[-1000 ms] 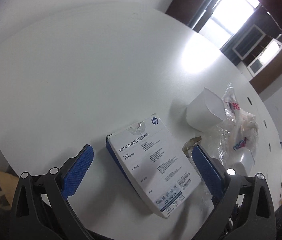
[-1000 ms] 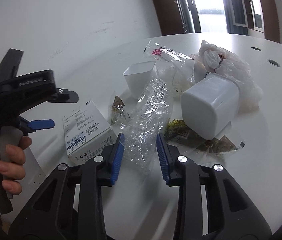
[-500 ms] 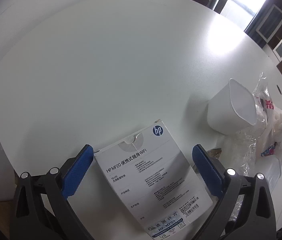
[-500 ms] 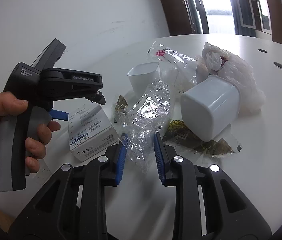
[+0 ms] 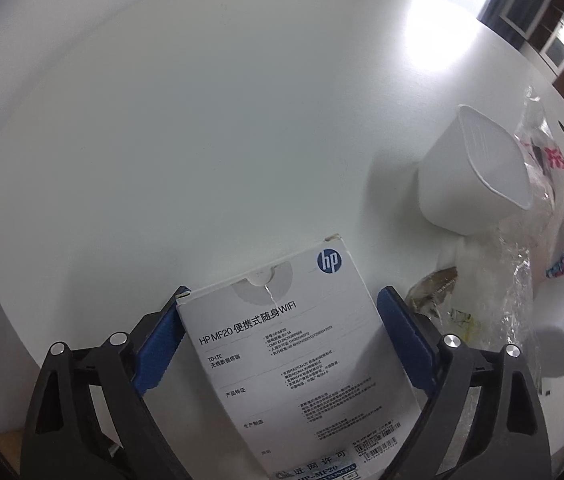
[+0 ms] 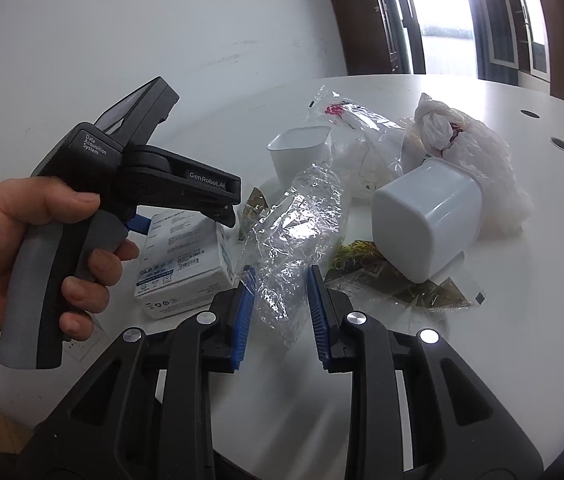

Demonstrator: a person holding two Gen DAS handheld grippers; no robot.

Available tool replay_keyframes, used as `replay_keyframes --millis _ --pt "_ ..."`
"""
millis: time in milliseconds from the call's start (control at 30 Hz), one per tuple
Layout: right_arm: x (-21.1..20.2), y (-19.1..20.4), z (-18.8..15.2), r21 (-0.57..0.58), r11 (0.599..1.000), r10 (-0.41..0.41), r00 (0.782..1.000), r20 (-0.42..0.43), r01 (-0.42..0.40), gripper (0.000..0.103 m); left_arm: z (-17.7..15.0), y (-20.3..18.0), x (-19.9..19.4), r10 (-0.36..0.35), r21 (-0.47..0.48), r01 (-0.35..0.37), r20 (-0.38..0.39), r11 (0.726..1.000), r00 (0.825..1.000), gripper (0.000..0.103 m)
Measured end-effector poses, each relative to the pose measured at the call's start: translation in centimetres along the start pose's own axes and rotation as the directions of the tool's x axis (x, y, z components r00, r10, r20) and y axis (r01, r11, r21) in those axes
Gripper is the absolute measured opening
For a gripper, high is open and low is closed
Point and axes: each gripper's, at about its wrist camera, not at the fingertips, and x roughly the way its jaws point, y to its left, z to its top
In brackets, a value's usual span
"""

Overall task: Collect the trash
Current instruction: 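Lift the HP box and plastic wrap and carry both down over the wastebasket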

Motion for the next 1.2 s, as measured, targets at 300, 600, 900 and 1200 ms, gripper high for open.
replay_keyframes --millis 300,600,900,1200 --pt "-0.2 0.1 0.1 0.017 1.0 0.018 1.0 0.012 -0.018 0.023 0.4 0.2 -1.9 -0.091 0.119 0.079 0.098 0.99 0.991 0.083" --pt "-2.7 0.4 0.4 0.039 0.998 0.043 0.996 0.072 -0.046 0.015 -0.6 0.7 -5.0 -0.185 0.175 0.152 0.19 0.973 0.964 0.081" --pt "-7.0 3.6 -0.3 -0.069 0.998 -0.004 0.993 0.121 0.013 0.013 -3.9 3.4 -8.4 -0.265 0.22 0.207 0.278 0.953 0.923 0.081" --pt "-11.4 6.6 -4.4 -0.107 0.993 -0.041 0.992 0.117 0.053 0.013 -8.7 6.1 -13.6 -0.385 0.302 0.294 0.31 0.907 0.869 0.08"
